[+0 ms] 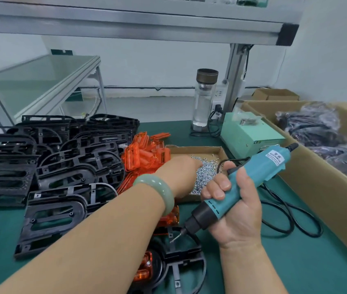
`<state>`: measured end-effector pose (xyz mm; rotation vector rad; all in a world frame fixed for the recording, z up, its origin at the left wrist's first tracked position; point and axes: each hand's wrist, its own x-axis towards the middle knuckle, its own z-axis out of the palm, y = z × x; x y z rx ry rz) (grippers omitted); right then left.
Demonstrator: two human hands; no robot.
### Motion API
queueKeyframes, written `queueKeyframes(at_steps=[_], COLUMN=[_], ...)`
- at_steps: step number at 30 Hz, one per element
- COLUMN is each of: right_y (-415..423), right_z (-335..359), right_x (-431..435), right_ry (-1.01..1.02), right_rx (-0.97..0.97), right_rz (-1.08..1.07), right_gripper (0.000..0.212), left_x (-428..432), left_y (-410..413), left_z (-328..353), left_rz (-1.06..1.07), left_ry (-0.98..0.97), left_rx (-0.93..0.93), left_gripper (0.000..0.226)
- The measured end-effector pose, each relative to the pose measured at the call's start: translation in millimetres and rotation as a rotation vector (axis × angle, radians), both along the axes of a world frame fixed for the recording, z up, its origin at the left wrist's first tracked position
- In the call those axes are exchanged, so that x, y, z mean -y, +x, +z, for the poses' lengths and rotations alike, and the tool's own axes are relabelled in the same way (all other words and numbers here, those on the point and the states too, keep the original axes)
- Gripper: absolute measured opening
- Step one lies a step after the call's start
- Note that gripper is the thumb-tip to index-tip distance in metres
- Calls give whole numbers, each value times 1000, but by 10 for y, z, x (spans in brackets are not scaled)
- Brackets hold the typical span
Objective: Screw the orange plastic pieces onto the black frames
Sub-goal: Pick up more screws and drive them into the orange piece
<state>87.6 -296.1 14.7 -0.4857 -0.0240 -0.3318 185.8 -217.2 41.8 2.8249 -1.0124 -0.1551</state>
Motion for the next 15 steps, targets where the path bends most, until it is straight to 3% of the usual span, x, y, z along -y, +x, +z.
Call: queueKeyframes(at_steps=[3,6,10,15], right_y=[6,8,3,4], right_z=[6,14,22,30], right_x=[-30,-49,-49,-49], right_ry=[0,6,22,38], right_rx=[-5,-13,-23,-21], right_rz=[5,1,2,4], right_gripper=[15,15,14,14], left_x=[58,79,51,91], left_y=[25,5,-4,5], left_z=[4,-6,-46,16], left_rz=[-13,-52,-14,11], left_ry=[102,218,154,162], left_rx=[-52,-77,2,-29], left_gripper=[52,39,25,32])
